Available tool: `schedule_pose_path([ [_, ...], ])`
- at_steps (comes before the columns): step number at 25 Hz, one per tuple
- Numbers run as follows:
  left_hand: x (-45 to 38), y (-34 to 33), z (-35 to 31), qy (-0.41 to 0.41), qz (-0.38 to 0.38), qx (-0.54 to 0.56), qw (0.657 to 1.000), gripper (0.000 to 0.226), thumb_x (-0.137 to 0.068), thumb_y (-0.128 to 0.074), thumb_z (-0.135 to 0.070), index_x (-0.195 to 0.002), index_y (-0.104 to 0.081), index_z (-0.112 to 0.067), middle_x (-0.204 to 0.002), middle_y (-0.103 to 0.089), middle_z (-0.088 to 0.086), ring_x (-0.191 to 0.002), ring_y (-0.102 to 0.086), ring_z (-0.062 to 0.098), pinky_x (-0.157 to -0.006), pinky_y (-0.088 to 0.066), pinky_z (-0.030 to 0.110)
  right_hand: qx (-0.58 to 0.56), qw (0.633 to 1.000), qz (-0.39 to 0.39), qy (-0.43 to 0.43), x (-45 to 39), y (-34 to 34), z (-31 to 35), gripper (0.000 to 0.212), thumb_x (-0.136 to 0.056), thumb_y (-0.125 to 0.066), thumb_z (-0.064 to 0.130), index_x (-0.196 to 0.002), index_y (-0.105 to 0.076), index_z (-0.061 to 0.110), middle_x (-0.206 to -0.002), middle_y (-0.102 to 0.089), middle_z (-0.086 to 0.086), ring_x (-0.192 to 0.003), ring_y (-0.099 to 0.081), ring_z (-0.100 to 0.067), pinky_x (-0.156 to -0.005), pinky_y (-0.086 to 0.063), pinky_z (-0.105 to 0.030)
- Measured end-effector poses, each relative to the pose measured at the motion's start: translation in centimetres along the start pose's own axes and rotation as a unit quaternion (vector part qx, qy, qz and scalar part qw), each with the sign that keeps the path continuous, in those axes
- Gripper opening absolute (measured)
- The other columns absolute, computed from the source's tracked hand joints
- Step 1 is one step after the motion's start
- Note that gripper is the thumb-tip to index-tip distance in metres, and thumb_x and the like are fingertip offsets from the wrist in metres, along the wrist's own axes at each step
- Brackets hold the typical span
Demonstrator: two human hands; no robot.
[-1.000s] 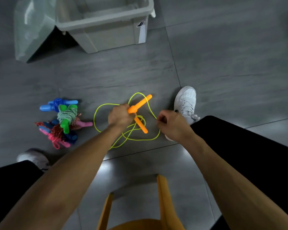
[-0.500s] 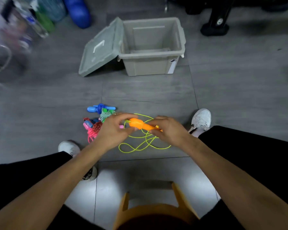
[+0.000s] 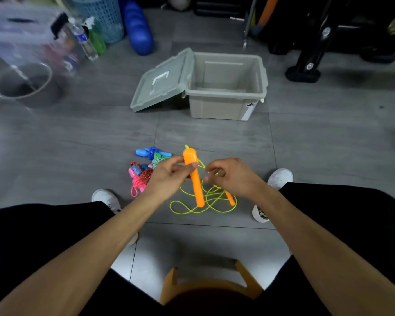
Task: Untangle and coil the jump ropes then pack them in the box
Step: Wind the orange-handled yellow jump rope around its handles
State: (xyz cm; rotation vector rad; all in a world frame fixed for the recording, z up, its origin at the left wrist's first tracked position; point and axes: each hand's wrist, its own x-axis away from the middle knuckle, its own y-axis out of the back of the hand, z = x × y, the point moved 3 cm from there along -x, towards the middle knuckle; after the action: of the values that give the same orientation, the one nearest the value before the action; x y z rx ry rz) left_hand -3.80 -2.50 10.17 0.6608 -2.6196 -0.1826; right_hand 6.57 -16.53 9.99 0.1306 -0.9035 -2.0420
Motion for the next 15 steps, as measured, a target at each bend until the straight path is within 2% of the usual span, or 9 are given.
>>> schedule_pose_path([
  [2,-0.2,1.2,-0.1,-0.064,0.046,-0.098,0.992,0.013,-0.090,-0.065,-0.033,-0.102,-0.065,-0.030,-0.080,-0.067,0.004,-0.074,-0.068,0.018,-0.055,-0.042,0.024,0.031,0.997,-0.050,0.052,-0.7,1.4,0.9,0.037,-0.083,-0.071,0.025,-0.117,-0.062,0.014,-0.108,-0.061,0.000,-0.087,-0.059,-0.012,-0.076,-0.041,-0.018],
  [3,-0.2,1.8,-0.3,-0.100,0.068,-0.144,0.982,0.019,-0.089,-0.064,-0.037,-0.108,-0.064,-0.033,-0.085,-0.065,0.003,-0.078,-0.069,0.020,-0.056,-0.041,0.023,0.058,0.993,-0.050,0.092,-1.0,1.8,1.6,0.046,-0.083,-0.070,0.027,-0.126,-0.056,0.016,-0.119,-0.056,0.000,-0.097,-0.056,-0.012,-0.082,-0.041,-0.019],
  [5,0.1,2.9,-1.2,-0.171,0.096,-0.235,0.952,0.029,-0.088,-0.063,-0.038,-0.117,-0.063,-0.034,-0.091,-0.059,0.003,-0.073,-0.065,0.015,-0.057,-0.041,0.016,0.131,0.973,-0.011,0.189,-1.4,2.1,3.1,0.057,-0.084,-0.068,0.033,-0.135,-0.048,0.017,-0.133,-0.049,-0.001,-0.117,-0.044,-0.011,-0.098,-0.034,-0.020],
  [7,0.5,3.7,-2.7,-0.236,0.091,-0.300,0.920,0.032,-0.089,-0.066,-0.029,-0.121,-0.063,-0.026,-0.093,-0.054,0.002,-0.068,-0.057,0.008,-0.062,-0.042,0.011,0.147,0.962,0.033,0.228,-1.7,2.0,4.0,0.045,-0.087,-0.065,0.033,-0.126,-0.055,0.013,-0.123,-0.058,-0.004,-0.112,-0.047,-0.012,-0.098,-0.032,-0.021],
  [9,0.6,4.4,-3.3,-0.265,0.083,-0.339,0.899,0.030,-0.088,-0.067,-0.023,-0.117,-0.063,-0.019,-0.089,-0.059,-0.002,-0.069,-0.054,0.004,-0.068,-0.043,0.013,0.076,0.983,0.070,0.154,-1.9,2.3,4.3,0.024,-0.090,-0.061,0.032,-0.109,-0.061,0.016,-0.096,-0.068,0.000,-0.086,-0.058,-0.010,-0.082,-0.046,-0.028],
  [11,0.7,5.0,-3.3,-0.200,0.096,-0.340,0.914,0.015,-0.091,-0.062,-0.022,-0.105,-0.064,-0.018,-0.080,-0.067,-0.007,-0.062,-0.060,-0.002,-0.065,-0.053,0.030,-0.024,0.993,0.074,0.084,-2.2,2.1,4.2,0.015,-0.092,-0.058,0.032,-0.097,-0.062,0.018,-0.075,-0.067,0.005,-0.067,-0.060,-0.005,-0.065,-0.049,-0.029],
  [12,0.6,5.5,-3.2,-0.154,0.098,-0.307,0.934,0.009,-0.094,-0.058,-0.022,-0.099,-0.063,-0.016,-0.075,-0.069,-0.005,-0.055,-0.062,-0.003,-0.058,-0.055,0.033,-0.060,0.995,0.055,0.062,-2.5,1.8,4.2,0.016,-0.093,-0.057,0.033,-0.094,-0.062,0.019,-0.069,-0.065,0.004,-0.064,-0.062,-0.007,-0.063,-0.049,-0.031],
  [13,0.4,5.9,-2.9,-0.110,0.080,-0.265,0.955,0.012,-0.096,-0.055,-0.023,-0.094,-0.062,-0.013,-0.071,-0.068,-0.003,-0.050,-0.062,-0.002,-0.051,-0.053,0.029,-0.093,0.994,0.032,0.036,-2.9,1.5,3.9,0.019,-0.094,-0.055,0.035,-0.091,-0.062,0.017,-0.066,-0.063,0.004,-0.062,-0.063,-0.011,-0.063,-0.051,-0.034],
  [15,-0.8,6.8,-2.6,-0.037,-0.009,-0.140,0.989,0.019,-0.097,-0.054,-0.025,-0.089,-0.061,-0.010,-0.069,-0.062,0.002,-0.043,-0.055,0.003,-0.039,-0.040,0.020,-0.111,0.994,-0.008,-0.014,-3.6,0.9,3.4,0.024,-0.096,-0.049,0.033,-0.090,-0.061,0.013,-0.064,-0.060,0.004,-0.058,-0.060,-0.013,-0.066,-0.052,-0.035],
])
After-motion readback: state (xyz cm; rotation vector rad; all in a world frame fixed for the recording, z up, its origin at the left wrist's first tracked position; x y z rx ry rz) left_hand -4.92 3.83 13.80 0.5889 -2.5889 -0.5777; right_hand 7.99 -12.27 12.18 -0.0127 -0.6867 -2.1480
